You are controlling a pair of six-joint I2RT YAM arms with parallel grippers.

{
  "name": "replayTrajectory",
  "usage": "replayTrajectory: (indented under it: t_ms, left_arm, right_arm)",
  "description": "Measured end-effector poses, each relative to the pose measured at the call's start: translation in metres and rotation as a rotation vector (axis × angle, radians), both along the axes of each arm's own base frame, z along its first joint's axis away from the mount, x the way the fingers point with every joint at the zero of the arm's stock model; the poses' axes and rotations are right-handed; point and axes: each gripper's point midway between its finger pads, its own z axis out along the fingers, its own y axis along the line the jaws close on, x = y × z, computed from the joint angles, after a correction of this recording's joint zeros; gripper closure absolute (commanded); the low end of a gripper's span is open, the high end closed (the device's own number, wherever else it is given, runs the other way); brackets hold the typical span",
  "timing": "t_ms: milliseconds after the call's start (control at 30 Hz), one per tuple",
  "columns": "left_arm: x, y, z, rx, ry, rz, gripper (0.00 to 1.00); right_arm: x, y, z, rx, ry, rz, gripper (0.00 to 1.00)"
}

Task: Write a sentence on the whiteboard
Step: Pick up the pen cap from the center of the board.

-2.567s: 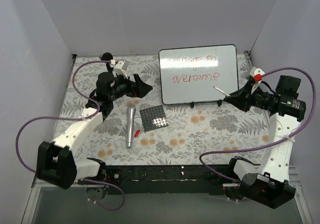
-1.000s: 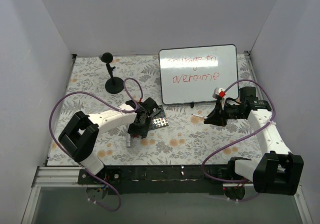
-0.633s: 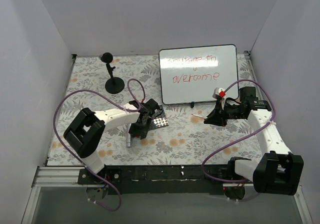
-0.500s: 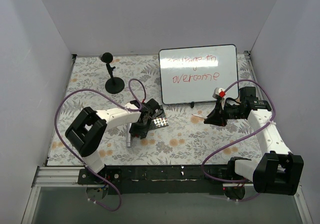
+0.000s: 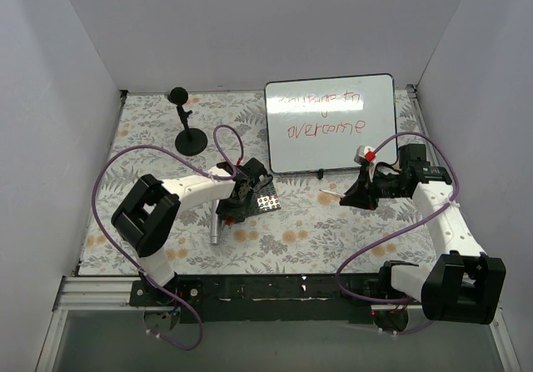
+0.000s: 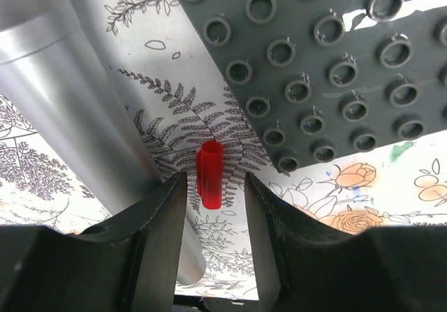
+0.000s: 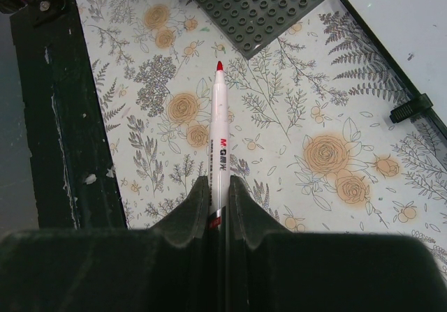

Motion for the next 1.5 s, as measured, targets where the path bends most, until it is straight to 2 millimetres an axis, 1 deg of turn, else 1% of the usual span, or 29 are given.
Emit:
replayTrajectory:
  t_ms: [133,333,433,467,533,567,833,1100,1233,1400,1500]
  left_arm:
    - [0.005,0.001,0.0,0.003,-0.005,0.006,0.64]
    - [0.005,0.002,-0.002,0.002,0.0,0.01,0.81]
    - [0.003,0.001,-0.003,-0.004,0.009,0.008,0.86]
    - [0.003,0.001,-0.004,-0.006,0.011,0.008,0.93]
    - [0.001,0.0,-0.004,-0.019,0.015,0.007,0.99]
    - [0.0,0.0,-0.003,-0.024,0.016,0.007,1.0]
    - [-0.011,-0.004,-0.003,-0.095,0.047,-0.036,1.0]
    - [-0.03,-0.018,0.001,-0.221,0.105,-0.19,1.0]
    - [-0.035,-0.033,0.014,-0.306,0.081,-0.286,1.0]
    - [-0.039,-0.066,0.039,-0.446,0.008,-0.454,1.0]
    - [-0.048,-0.085,0.043,-0.512,-0.001,-0.556,1.0]
  right_arm:
    - [0.0,0.0,0.0,0.0,0.0,0.0,0.99]
    - [0.0,0.0,0.0,0.0,0.0,0.0,0.99]
    - [0.0,0.0,0.0,0.0,0.0,0.0,0.99]
    - [0.0,0.0,0.0,0.0,0.0,0.0,0.99]
    - [0.0,0.0,0.0,0.0,0.0,0.0,0.99]
    - [0.0,0.0,0.0,0.0,0.0,0.0,0.99]
    - [-0.001,-0.001,-0.002,-0.009,-0.009,0.01,0.99]
    - [-0.008,0.001,-0.015,-0.016,0.059,0.049,0.99]
    - [-0.014,0.008,-0.018,-0.017,0.088,0.093,0.99]
    - [-0.023,0.02,-0.024,-0.024,0.125,0.162,0.99]
    - [-0.027,0.024,-0.033,-0.051,0.14,0.201,0.99]
